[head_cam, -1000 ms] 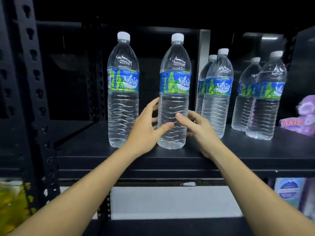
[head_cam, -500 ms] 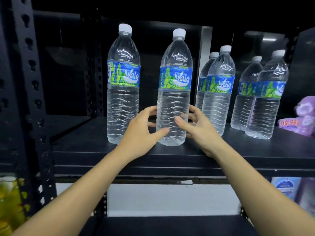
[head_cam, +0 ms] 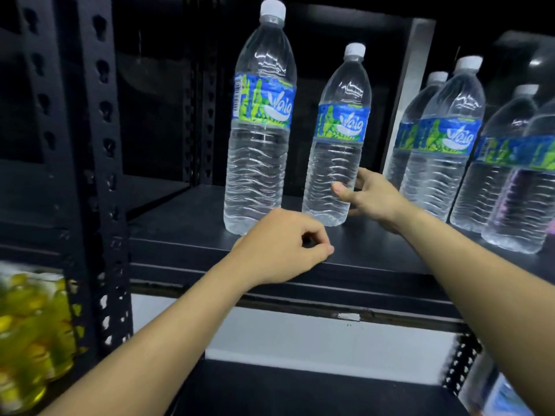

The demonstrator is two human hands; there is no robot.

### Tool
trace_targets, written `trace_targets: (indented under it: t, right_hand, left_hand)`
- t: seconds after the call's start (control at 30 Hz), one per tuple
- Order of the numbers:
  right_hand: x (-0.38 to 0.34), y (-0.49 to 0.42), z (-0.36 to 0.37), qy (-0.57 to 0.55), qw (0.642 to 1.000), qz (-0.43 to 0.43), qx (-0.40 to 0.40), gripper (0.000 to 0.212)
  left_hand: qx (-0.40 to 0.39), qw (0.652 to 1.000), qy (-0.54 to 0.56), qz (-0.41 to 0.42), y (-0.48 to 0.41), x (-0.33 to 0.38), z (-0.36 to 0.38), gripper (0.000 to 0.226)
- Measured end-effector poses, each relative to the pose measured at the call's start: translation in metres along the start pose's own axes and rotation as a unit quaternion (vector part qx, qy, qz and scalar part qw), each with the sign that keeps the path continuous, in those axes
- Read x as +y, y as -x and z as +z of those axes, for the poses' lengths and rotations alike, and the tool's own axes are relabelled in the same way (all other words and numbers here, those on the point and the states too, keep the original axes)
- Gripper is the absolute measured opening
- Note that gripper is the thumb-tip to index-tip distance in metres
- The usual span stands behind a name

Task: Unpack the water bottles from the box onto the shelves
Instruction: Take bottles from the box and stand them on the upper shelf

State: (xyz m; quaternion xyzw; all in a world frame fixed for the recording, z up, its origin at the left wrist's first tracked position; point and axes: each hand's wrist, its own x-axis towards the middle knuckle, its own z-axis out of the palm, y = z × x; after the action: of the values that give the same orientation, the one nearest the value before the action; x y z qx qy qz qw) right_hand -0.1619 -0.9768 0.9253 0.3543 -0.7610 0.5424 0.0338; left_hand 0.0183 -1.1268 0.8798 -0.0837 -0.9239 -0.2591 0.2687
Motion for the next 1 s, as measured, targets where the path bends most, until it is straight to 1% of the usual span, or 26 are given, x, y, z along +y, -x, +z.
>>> trace_targets:
  t: [0.07, 0.2, 0.23, 0.4, 0.57, 0.67, 0.7, 0.8, 0.83, 0.93, 1.0]
  right_hand:
    - [0.001, -0.013, 0.005, 0.011, 1.000, 0.009, -0.001, 0.034]
    - [0.003, -0.035, 0.013, 0.035, 0.999, 0.026, -0.001, 0.016]
    - [0.003, -0.039, 0.015, 0.037, 0.999, 0.030, -0.001, 0.016]
    - [0.003, -0.051, 0.024, 0.040, 0.998, 0.047, 0.000, 0.030]
    - [0.012, -0.058, 0.028, 0.051, 0.998, 0.034, 0.020, 0.027]
    - [0.020, -0.062, 0.029, 0.051, 0.998, 0.024, 0.031, 0.032]
    - [0.023, -0.063, 0.028, 0.053, 0.998, 0.021, 0.033, 0.037]
    - [0.027, -0.063, 0.026, 0.072, 0.996, 0.011, 0.045, 0.073]
    - [0.023, -0.059, 0.027, 0.091, 0.994, 0.008, 0.054, 0.079]
    - [0.009, -0.047, 0.028, 0.173, 0.979, -0.011, 0.106, 0.079]
    - [0.003, -0.044, 0.027, 0.190, 0.971, -0.036, 0.142, 0.083]
  left_hand:
    - [0.003, 1.000, -0.001, 0.000, 0.000, 0.000, 0.000, 0.012]
    - [0.006, 1.000, 0.000, -0.002, -0.001, -0.002, 0.001, 0.012]
    - [0.008, 1.000, -0.003, -0.002, -0.001, -0.002, 0.001, 0.012]
    - [0.016, 1.000, -0.007, 0.007, -0.002, -0.003, 0.003, 0.013]
    - [0.019, 1.000, 0.004, 0.010, -0.003, -0.004, 0.005, 0.013]
    - [0.019, 1.000, 0.010, 0.013, -0.004, -0.006, 0.005, 0.012]
    - [0.020, 1.000, 0.011, 0.014, -0.004, -0.006, 0.005, 0.012]
    - [0.024, 0.999, 0.014, 0.017, -0.004, -0.008, 0.006, 0.012]
    - [0.024, 0.999, 0.015, 0.018, -0.004, -0.008, 0.006, 0.012]
    - [0.029, 0.999, 0.024, 0.018, -0.004, -0.007, 0.005, 0.011]
    - [0.034, 0.999, 0.021, 0.020, -0.004, -0.006, 0.004, 0.009]
